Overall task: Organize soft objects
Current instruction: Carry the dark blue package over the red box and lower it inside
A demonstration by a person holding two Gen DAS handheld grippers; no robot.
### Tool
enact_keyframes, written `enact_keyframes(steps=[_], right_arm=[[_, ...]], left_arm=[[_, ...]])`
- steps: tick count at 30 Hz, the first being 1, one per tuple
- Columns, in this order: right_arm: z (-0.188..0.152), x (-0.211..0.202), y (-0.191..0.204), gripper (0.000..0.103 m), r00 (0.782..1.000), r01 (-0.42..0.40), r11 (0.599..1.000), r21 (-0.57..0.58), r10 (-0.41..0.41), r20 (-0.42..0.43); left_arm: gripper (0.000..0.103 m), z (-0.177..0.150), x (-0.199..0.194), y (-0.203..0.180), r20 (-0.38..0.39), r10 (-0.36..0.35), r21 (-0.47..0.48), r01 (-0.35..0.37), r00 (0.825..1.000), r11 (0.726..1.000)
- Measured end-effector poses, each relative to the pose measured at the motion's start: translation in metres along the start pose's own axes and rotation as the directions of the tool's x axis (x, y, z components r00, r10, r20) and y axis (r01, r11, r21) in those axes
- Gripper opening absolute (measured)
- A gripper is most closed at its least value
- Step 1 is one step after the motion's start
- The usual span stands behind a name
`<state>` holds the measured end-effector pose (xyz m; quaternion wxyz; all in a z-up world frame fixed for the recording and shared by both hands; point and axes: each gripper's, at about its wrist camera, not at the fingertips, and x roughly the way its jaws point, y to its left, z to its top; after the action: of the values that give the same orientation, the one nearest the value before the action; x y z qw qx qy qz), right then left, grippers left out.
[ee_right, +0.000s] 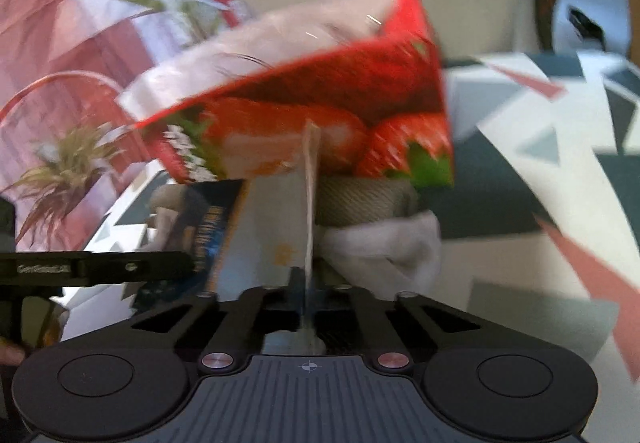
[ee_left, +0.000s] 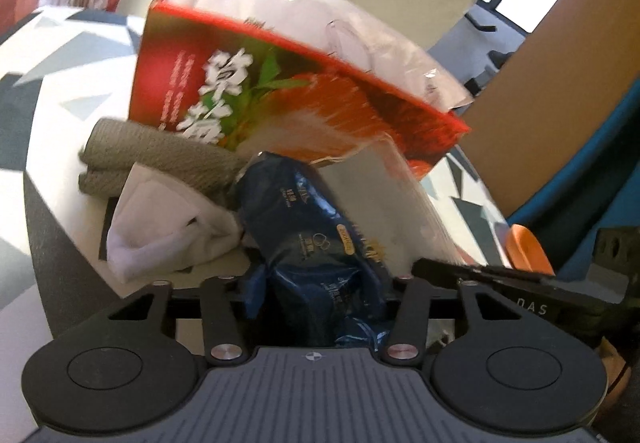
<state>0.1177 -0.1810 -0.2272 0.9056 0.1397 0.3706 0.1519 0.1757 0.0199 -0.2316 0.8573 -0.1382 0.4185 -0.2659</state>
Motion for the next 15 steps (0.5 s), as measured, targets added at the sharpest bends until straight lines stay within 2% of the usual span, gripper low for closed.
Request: enact_keyframes(steps=[3, 8, 15], right_arm=[[0.010, -0.012, 0.016, 0.002, 0.999, -0.028, 0.998, -0.064, 0.030, 0.031], [0.029, -0.031, 0.045, 0.002, 0.993, -0.060, 0.984, -0.171, 0.076, 0.091], [0.065, -0.053, 0.068, 0.002, 0.978, -0.090, 0.965, -0.245, 0.132, 0.162]], left_arm=[[0.039, 0.005, -0.010, -0.006, 0.020, -0.033, 0.014, 0.032, 0.999, 0.999], [0.037, 0.017, -0.036, -0.012, 0.096, -0.058, 0.028, 0.055, 0.994, 0.998], [0.034, 0.052, -0.078, -0.027, 0.226, -0.065, 0.085, 0.047, 0.972, 0.995]])
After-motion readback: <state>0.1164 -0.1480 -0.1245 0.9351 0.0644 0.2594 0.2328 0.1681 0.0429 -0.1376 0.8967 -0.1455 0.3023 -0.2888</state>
